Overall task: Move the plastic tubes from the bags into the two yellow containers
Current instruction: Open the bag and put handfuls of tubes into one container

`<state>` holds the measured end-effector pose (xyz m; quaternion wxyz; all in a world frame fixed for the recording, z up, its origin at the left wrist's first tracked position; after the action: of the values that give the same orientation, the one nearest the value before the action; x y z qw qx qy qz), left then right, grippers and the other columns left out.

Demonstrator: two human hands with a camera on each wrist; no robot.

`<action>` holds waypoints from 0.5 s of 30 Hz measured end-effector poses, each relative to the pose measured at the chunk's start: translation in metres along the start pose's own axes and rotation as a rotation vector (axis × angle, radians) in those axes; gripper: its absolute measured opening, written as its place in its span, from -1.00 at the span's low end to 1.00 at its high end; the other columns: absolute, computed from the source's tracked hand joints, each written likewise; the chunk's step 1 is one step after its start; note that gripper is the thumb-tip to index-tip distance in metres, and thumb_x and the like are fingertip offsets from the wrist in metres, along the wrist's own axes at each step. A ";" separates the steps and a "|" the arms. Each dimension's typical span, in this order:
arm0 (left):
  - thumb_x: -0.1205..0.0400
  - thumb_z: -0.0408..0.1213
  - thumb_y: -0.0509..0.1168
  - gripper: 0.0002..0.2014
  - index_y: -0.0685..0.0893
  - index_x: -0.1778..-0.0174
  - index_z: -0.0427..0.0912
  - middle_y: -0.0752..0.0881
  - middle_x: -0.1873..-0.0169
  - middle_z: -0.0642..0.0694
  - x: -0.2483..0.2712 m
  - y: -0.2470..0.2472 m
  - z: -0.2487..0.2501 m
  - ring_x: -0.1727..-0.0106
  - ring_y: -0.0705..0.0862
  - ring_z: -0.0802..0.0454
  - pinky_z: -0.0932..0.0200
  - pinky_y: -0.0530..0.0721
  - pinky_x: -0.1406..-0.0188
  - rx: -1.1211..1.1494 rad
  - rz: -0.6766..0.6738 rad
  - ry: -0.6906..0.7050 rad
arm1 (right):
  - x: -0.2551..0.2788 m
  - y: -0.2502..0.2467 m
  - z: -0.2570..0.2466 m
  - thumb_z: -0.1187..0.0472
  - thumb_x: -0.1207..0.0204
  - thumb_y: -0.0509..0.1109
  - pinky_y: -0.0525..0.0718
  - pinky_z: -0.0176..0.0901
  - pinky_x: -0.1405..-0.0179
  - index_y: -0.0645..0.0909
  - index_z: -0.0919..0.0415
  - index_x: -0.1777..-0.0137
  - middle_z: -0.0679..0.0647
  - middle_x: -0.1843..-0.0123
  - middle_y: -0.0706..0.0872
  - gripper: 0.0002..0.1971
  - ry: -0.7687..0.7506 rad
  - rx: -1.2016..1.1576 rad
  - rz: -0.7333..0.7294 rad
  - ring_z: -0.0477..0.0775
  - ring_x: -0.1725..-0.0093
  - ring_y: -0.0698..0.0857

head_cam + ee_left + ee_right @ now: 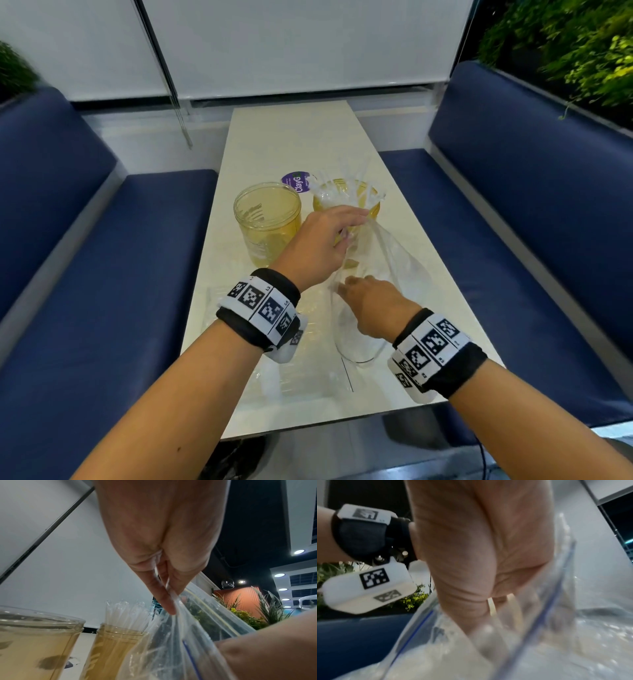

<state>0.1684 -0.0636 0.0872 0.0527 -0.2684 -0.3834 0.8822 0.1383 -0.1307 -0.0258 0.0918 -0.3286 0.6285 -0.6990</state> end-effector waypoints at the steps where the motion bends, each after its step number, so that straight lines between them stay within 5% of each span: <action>1: -0.61 -0.59 0.36 -0.59 0.77 -0.35 -0.21 0.72 -0.41 -0.01 0.001 0.000 0.000 -0.16 0.62 0.19 0.60 0.46 -0.21 0.003 -0.004 0.008 | -0.002 0.002 0.000 0.39 -0.57 0.33 0.52 -0.03 0.10 0.24 0.06 -0.65 0.14 -0.36 0.51 -0.33 -0.012 0.025 0.011 0.27 -0.24 0.61; 6: -0.62 -0.59 0.34 -0.59 0.77 -0.35 -0.20 0.72 -0.42 -0.01 0.004 0.005 -0.010 -0.15 0.66 0.08 0.11 0.74 -0.16 0.037 -0.018 -0.030 | -0.008 0.012 -0.002 0.29 -0.67 0.32 0.51 -0.01 0.14 0.36 -0.03 -0.55 0.14 -0.37 0.42 -0.51 -0.049 0.128 -0.014 0.25 -0.20 0.61; 11: -0.69 -0.55 0.25 -0.63 0.76 -0.36 -0.22 0.75 -0.38 -0.02 0.008 0.002 -0.017 -0.23 0.71 0.00 0.39 0.62 -0.23 0.043 -0.005 -0.058 | -0.007 0.001 -0.002 0.26 -0.75 0.21 0.47 0.01 0.21 0.37 0.14 -0.44 0.13 -0.23 0.56 -0.71 -0.111 0.039 0.106 0.24 -0.14 0.62; 15: -0.71 -0.29 0.11 -0.58 0.69 -0.44 -0.16 0.71 -0.39 -0.01 0.013 0.004 -0.025 -0.41 0.62 0.05 0.06 0.57 -0.43 0.195 -0.069 -0.149 | 0.003 -0.034 0.006 0.17 -0.77 0.20 0.48 -0.02 0.30 0.45 0.19 -0.34 0.14 -0.13 0.70 -0.78 -0.110 -0.171 0.371 0.27 0.03 0.71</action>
<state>0.1705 -0.0463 0.0643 0.0801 -0.1825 -0.3077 0.9304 0.1493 -0.1309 0.0075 0.2247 -0.2516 0.7293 -0.5952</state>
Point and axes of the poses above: each hand's wrist, its own x-axis away from the middle knuckle, its own y-axis out of the palm, z = x × y, the point moved 9 cm from there along -x, towards the middle knuckle
